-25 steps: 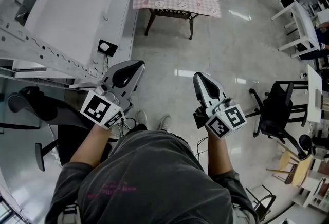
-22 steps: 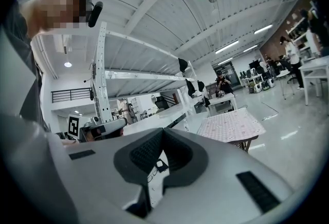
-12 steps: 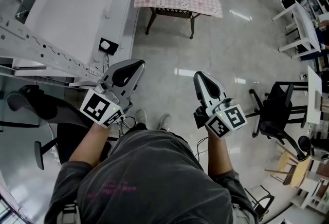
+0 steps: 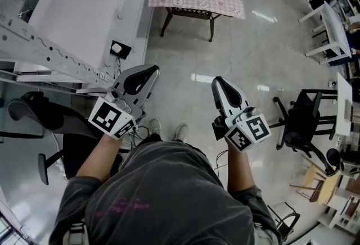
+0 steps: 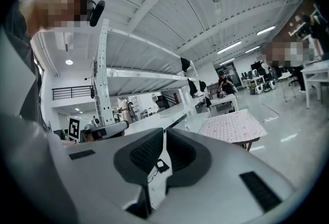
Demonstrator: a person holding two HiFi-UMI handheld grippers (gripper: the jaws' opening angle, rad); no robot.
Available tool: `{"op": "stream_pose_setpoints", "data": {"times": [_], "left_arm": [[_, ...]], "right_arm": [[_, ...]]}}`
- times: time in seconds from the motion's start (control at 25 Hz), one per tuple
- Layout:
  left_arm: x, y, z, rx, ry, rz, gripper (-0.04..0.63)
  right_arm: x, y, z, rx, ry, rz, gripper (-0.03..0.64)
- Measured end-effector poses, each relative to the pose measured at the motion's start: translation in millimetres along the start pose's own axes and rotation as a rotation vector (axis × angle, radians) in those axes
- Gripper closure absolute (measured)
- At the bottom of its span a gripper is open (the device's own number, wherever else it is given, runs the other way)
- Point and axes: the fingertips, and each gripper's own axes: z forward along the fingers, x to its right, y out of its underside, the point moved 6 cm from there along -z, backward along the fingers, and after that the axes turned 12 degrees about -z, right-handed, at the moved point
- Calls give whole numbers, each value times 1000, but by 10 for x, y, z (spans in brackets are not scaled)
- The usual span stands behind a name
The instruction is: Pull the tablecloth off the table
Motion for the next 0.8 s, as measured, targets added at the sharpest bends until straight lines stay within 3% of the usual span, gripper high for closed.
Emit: {"op": "stream_pose_setpoints", "data": {"times": [0.8], "left_arm": [[1, 98, -25, -40, 36, -34, 515]], "right_arm": [[-80, 43, -6, -20, 3, 17, 584]]}}
